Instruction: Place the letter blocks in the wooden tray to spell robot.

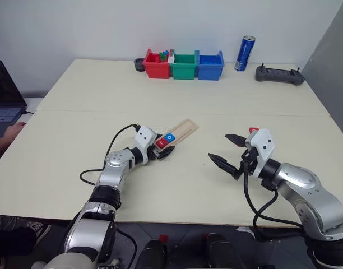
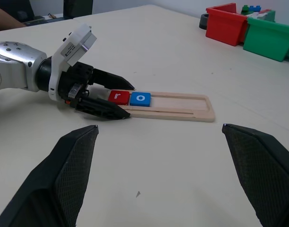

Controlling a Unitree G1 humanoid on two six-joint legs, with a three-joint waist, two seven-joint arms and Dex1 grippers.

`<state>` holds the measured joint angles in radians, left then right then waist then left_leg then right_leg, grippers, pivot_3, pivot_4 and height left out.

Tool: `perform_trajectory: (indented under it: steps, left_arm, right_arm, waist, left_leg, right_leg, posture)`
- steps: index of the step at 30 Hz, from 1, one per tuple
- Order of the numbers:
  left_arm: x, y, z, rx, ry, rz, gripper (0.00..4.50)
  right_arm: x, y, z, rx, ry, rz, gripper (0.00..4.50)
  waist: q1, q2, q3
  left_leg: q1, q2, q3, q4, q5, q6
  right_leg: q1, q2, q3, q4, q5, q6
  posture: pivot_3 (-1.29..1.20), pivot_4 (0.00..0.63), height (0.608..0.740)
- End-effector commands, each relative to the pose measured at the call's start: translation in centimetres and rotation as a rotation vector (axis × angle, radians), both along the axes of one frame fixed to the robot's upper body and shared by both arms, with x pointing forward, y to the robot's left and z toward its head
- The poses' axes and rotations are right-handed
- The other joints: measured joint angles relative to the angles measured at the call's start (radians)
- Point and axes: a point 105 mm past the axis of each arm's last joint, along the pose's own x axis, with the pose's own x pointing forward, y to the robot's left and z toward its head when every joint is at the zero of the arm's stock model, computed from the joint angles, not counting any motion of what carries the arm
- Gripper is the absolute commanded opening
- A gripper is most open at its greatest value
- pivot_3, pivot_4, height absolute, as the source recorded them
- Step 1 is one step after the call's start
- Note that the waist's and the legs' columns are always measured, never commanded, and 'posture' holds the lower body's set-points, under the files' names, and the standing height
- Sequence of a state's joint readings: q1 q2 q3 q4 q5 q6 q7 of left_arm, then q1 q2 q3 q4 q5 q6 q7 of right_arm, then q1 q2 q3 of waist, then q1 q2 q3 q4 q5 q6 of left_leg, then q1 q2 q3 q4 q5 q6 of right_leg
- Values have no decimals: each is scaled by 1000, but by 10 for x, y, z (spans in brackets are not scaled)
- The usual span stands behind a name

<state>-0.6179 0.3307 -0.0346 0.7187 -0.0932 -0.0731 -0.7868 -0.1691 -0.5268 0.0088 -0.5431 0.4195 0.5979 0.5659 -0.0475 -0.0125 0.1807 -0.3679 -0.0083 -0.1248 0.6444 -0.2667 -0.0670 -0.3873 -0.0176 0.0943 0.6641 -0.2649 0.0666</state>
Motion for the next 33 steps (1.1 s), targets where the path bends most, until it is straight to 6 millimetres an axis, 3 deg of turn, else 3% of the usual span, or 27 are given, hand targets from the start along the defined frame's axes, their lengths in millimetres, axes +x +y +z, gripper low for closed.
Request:
perform_trajectory:
  steps: [1,9,22,26,33]
  left_arm:
    - [-6,14,-21,43,70,47,3387]
    - [-13,3,-14,64,32,-39,3387]
    - [-52,-58,15,42,-52,-474,3387]
    - [-59,-78,17,29,-58,-565,3387]
    - [-71,-108,4,35,-29,-681,3387]
  right_arm:
    - [3,-5,14,19,-52,-15,4500]
    - [0,-7,12,-8,-50,9,4500]
    - [-16,-44,5,-158,-3,145,4500]
    - [-18,-49,1,-177,0,150,4500]
    - [-20,-47,2,-157,8,143,4500]
  waist:
    - [-1,0,0]
    - [-9,0,0]
    - [7,-3,2]
    - [7,-4,2]
    - [8,-4,3]
  left_leg:
    - [0,0,0,0,0,0]
    - [0,1,0,0,0,0]
    - [-4,0,-1,0,0,0]
    - [-4,0,-1,0,0,0]
    - [-5,0,-1,0,0,0]
  right_leg:
    - [0,0,0,0,0,0]
    - [0,0,0,0,0,0]
    - [-1,0,-1,-2,1,-1]
    - [-1,0,-1,-3,1,-1]
    - [-1,0,-1,-3,0,-1]
  posture:
    - [0,150,740]
    - [0,150,740]
    - [0,150,740]
    - [0,150,740]
    - [0,150,740]
